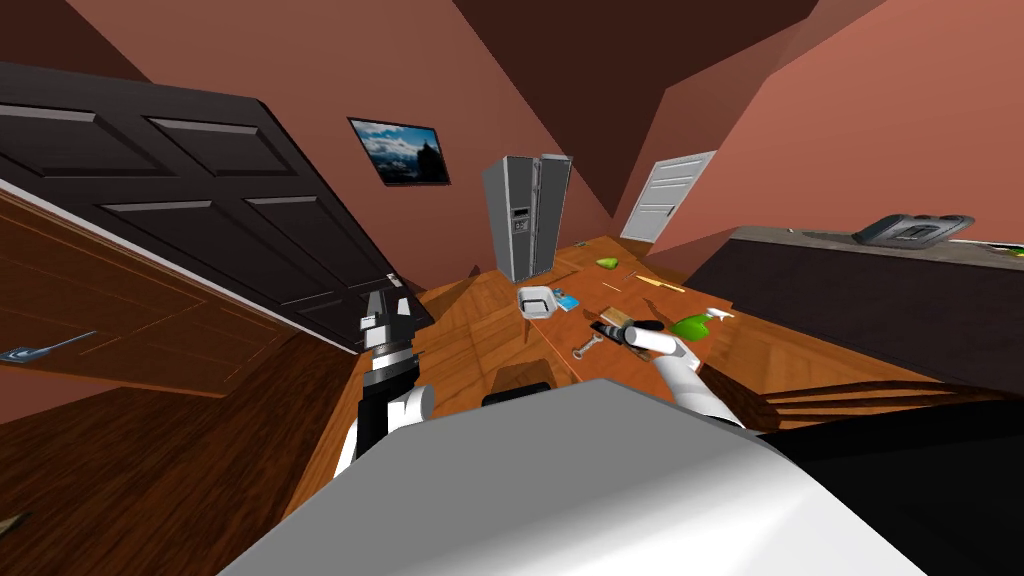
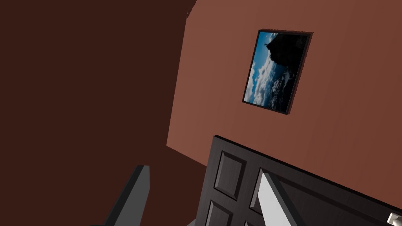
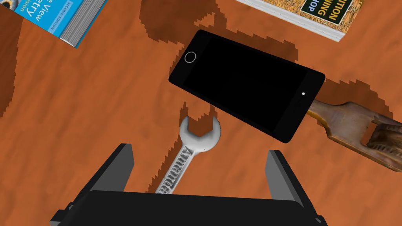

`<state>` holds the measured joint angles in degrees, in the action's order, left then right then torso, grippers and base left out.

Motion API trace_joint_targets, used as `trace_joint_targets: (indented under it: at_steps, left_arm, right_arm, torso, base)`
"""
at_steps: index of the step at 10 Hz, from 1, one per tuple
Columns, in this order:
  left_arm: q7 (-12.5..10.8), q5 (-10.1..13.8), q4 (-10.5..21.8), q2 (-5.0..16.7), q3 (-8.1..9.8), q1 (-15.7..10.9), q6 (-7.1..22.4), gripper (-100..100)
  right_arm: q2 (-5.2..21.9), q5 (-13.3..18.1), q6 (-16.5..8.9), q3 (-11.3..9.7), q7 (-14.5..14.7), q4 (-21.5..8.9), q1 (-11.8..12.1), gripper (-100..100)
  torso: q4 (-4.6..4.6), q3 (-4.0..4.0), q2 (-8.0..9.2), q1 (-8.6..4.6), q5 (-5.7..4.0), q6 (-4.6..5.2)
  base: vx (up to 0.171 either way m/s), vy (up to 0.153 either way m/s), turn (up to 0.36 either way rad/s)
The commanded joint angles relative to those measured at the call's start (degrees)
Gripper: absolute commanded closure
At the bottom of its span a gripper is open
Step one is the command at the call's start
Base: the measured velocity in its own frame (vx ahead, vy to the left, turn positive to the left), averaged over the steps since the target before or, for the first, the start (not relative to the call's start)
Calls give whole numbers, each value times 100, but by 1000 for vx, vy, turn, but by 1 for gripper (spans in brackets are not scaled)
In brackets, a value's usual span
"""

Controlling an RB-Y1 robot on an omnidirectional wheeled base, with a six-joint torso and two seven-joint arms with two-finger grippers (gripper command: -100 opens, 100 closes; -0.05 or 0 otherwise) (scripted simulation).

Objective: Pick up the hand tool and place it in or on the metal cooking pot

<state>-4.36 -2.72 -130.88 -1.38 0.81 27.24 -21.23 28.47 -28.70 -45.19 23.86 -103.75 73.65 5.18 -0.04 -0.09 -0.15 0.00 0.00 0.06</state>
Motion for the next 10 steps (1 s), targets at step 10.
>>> trace_joint_targets:
  at_steps: [10]
  left_arm:
    - [0,0,0,0,0,0,0,0]
  right_arm:
    - [29,-323,-1297,185,-1472,-1035,-199,-100]
  torso:
    - [0,1,2,3,0,1]
  base:
    - [31,-6,77]
